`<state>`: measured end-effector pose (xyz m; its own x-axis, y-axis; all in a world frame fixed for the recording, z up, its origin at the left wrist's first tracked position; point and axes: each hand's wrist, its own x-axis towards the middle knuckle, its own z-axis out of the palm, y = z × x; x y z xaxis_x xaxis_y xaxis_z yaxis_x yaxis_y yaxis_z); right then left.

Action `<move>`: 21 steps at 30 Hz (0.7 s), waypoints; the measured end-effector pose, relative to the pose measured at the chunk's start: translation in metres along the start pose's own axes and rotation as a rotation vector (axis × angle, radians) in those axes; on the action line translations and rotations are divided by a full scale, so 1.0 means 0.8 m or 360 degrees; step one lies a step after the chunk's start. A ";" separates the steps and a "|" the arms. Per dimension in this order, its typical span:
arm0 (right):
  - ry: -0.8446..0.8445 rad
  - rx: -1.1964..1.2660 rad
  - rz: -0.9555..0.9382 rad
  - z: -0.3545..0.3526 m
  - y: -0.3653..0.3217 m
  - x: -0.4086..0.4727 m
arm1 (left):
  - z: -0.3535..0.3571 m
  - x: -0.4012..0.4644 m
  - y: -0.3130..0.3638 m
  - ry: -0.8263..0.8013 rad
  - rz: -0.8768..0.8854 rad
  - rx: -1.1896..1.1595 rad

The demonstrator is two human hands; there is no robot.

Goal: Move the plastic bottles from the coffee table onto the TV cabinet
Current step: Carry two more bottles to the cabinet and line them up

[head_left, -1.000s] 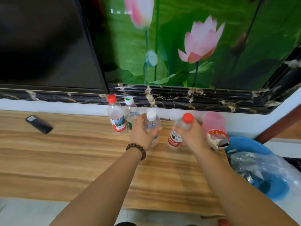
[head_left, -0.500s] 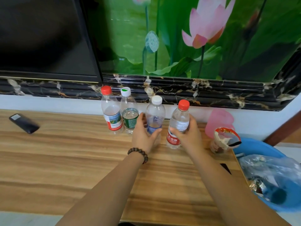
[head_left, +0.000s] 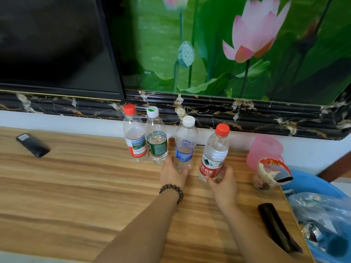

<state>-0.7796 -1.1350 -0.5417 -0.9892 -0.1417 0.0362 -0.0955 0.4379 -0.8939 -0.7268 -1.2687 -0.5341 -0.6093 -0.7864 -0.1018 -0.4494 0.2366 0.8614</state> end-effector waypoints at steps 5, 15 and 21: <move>0.0007 -0.0075 -0.0015 0.011 0.004 0.014 | 0.005 0.006 0.006 0.0083 -0.0120 -0.0050; -0.0015 -0.0079 0.0019 0.025 0.005 0.025 | 0.013 0.007 0.018 0.0221 -0.0176 -0.0051; -0.0059 -0.0052 0.0035 0.036 -0.005 0.038 | 0.016 0.006 0.019 0.0240 -0.0199 0.0028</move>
<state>-0.8061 -1.1668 -0.5504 -0.9864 -0.1646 -0.0003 -0.0782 0.4701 -0.8791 -0.7451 -1.2616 -0.5278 -0.4436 -0.8866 -0.1308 -0.5278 0.1405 0.8377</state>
